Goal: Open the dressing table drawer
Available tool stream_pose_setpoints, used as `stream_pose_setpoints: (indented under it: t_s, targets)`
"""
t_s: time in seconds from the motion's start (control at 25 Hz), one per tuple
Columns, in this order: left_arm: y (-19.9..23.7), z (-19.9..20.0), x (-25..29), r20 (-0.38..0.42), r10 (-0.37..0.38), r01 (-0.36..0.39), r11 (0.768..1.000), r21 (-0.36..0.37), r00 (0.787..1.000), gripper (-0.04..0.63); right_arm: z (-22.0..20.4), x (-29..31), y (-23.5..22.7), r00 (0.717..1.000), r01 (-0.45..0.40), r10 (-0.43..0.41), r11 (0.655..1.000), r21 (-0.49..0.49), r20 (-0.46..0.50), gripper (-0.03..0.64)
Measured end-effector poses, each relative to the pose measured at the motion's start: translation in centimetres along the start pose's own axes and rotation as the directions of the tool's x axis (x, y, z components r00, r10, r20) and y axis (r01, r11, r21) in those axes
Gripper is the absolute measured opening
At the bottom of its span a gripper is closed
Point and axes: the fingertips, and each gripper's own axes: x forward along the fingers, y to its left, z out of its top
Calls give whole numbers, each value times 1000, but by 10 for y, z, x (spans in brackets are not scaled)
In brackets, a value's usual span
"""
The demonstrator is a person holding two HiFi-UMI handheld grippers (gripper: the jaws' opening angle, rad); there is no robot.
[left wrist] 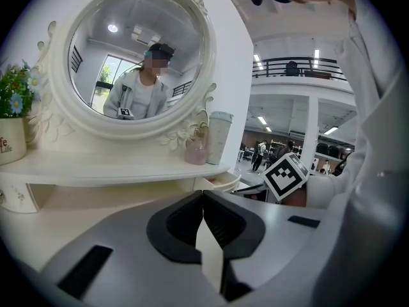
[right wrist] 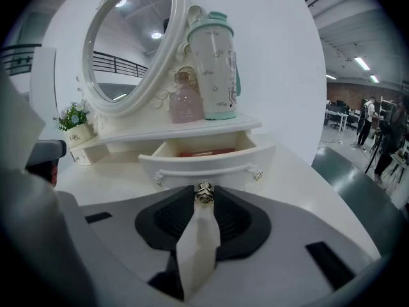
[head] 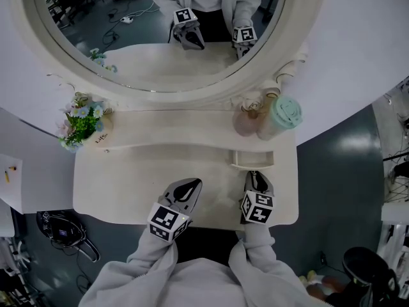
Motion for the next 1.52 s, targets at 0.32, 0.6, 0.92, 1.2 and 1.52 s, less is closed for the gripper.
stream_pose_setpoints:
  t_s: [0.32, 0.6, 0.92, 1.2, 1.52]
  targets:
    - [-2, 1, 0, 2, -19, 19, 1000, 6, 1000, 17, -7, -8, 0, 1000, 8, -8, 1000, 16, -4, 112]
    - [-3, -1, -2, 1, -36, 36, 999, 11, 999, 17, -13, -15, -2, 1000, 20, -20, 999, 36, 4, 112]
    - [-7, -2, -2, -3, -56, 56, 998, 21, 998, 17, -18, -22, -2, 1000, 27, -27, 999, 47, 7, 110]
    - [-12, -2, -5, -2, -69, 69, 997, 28, 998, 17, -20, -23, -2, 1000, 16, -18, 998, 59, 25, 112]
    - [-9, 2, -16, 19, -71, 70, 997, 37, 997, 17, -17, -27, 10, 998, -31, 28, 997, 77, 50, 219]
